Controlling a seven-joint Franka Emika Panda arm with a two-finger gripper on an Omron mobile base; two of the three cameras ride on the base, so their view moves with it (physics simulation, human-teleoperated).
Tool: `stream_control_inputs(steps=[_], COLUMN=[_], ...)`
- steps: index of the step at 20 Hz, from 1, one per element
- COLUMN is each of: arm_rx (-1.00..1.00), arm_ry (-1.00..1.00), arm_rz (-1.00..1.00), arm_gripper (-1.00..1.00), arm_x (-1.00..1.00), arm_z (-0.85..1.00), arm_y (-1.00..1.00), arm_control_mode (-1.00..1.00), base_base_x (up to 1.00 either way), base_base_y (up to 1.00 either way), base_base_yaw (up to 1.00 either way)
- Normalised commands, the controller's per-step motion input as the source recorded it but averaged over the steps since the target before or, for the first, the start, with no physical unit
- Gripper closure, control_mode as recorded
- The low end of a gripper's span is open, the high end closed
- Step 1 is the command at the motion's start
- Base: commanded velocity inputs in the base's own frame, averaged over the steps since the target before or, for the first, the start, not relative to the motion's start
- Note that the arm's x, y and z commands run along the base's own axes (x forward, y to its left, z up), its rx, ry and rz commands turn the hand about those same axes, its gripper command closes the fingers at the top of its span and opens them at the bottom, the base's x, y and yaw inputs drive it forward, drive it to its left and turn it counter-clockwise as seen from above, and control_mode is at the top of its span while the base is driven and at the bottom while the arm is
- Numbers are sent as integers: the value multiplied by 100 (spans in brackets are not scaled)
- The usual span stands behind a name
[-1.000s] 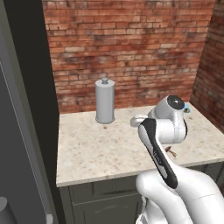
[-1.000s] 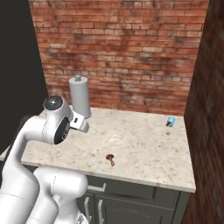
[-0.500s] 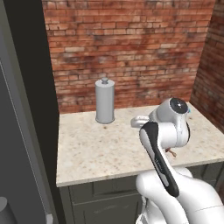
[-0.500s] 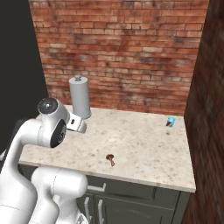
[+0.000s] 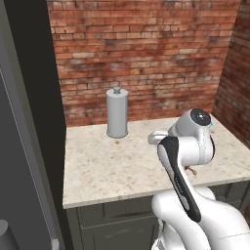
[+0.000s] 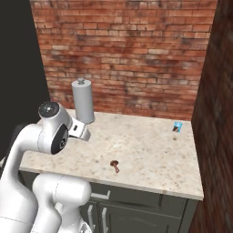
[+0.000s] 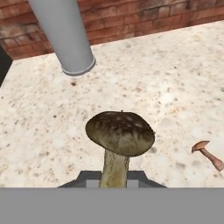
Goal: Place the mushrooms inside the fridge drawer. Close the drawer after placing the vegetables.
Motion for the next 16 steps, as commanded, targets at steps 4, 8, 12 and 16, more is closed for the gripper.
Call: stream_control_inputs(steps=[4,8,12,16], arm_rx=[0,0,0,0], arm_ry=[0,0,0,0], arm_rz=[-1,0,0,0], arm_gripper=[100,100,100,100], arm_x=[-64,0,0,0], arm_z=[0,0,0,0], arm_y=[-23,0,0,0], arm_control_mode=[-100,100,100,100], base_base_x=[0,-79,-93,-94], base_base_y=[0,-15,-4,4], base_base_yaw=[0,4,18,35])
